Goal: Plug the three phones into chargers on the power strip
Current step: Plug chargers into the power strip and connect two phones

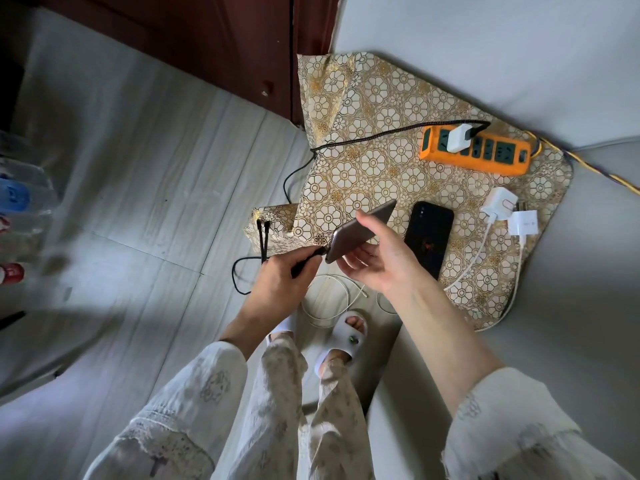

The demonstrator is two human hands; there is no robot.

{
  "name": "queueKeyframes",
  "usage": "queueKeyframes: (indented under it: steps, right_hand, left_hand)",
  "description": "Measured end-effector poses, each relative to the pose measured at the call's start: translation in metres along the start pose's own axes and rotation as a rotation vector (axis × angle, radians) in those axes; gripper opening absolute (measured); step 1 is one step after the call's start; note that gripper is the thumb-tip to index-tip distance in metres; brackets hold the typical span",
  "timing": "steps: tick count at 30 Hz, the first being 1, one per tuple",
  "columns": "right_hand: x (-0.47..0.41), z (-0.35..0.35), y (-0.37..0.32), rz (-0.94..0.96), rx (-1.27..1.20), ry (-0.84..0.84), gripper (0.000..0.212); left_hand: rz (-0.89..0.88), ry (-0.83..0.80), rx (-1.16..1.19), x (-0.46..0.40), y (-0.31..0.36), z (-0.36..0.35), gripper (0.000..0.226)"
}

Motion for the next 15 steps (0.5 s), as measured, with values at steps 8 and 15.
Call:
queueKeyframes:
  steps: [8, 15]
  right_hand:
    - [0.002, 0.001, 0.002, 0.0, -0.008, -0.009, 0.033]
    - [0.0, -0.001, 0.002, 0.102, 0.124, 0.052, 0.025]
  left_hand:
    - [-0.004, 0.008, -0.03, 0.002, 0.001, 0.001, 0.022]
    - [0.017, -0.038, -0.286, 0.003, 0.013, 0.001, 0.025]
Point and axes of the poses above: each hand's wrist, its own x-axis away from the middle knuckle, its own z-axis out of the back of the hand, y = z × x, the point moved 1 cm from there along -x, towards the middle knuckle, and after that the axes turned 8 degrees about -z, right-handed, at the moved point
